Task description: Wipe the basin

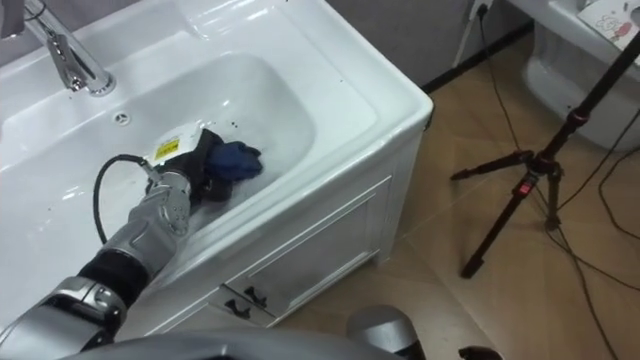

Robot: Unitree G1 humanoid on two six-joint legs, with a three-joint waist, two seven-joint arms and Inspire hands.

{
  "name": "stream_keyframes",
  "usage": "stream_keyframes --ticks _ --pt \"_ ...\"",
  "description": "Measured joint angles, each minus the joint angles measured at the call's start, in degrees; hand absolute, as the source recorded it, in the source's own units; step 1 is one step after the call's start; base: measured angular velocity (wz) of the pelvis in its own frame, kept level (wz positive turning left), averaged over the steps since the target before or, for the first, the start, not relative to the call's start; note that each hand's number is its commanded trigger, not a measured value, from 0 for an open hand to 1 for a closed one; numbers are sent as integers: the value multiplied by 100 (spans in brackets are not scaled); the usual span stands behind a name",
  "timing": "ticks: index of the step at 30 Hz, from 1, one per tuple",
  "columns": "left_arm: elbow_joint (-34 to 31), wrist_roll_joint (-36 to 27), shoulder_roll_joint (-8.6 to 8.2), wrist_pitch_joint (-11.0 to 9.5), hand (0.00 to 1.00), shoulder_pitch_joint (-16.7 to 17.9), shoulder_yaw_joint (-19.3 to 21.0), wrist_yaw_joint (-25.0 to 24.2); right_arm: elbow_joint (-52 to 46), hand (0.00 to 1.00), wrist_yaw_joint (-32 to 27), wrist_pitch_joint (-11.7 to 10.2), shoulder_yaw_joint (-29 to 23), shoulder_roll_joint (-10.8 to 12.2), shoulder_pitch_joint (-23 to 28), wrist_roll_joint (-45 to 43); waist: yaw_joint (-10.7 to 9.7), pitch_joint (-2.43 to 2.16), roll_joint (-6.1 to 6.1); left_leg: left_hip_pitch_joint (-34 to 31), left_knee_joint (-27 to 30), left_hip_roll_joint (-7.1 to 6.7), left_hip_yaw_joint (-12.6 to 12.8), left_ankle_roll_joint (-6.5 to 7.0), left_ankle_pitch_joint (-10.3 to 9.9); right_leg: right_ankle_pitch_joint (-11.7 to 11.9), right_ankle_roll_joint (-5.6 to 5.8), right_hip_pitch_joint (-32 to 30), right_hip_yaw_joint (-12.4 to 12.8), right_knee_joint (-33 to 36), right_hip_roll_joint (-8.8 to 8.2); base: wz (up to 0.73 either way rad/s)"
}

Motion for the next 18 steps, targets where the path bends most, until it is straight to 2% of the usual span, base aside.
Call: stream_keyframes --ticks 5,10,12,14,18 --pt "-442 -1 18 25 100 18 -217 -319 -29 0 -7 -2 64 31 -21 9 12 -9 20 -27 1 1 -47 1 1 1 -1 13 -50 -40 2 5" --pt "-813 -63 52 58 100 35 -415 -419 -44 0 -97 -35 190 34 -58 5 3 -11 14 -3 -1 -5 -40 0 0 1 2 81 -52 -72 8 1" --pt "-1074 -56 76 82 100 35 -487 -532 19 0 -100 -75 171 20 -38 8 -36 -12 14 4 0 -1 -41 0 0 9 10 107 -87 -140 6 8" --pt "-1299 -46 16 76 100 12 -485 -556 67 0 -94 -85 105 12 -40 2 -102 -12 12 -7 1 3 -25 0 0 11 11 115 -95 -158 6 2" --pt "-1293 -56 18 75 100 -17 -472 -570 192 0 -99 -89 -18 -3 34 48 -200 -6 7 72 2 16 24 0 0 14 5 264 -100 -163 4 0"
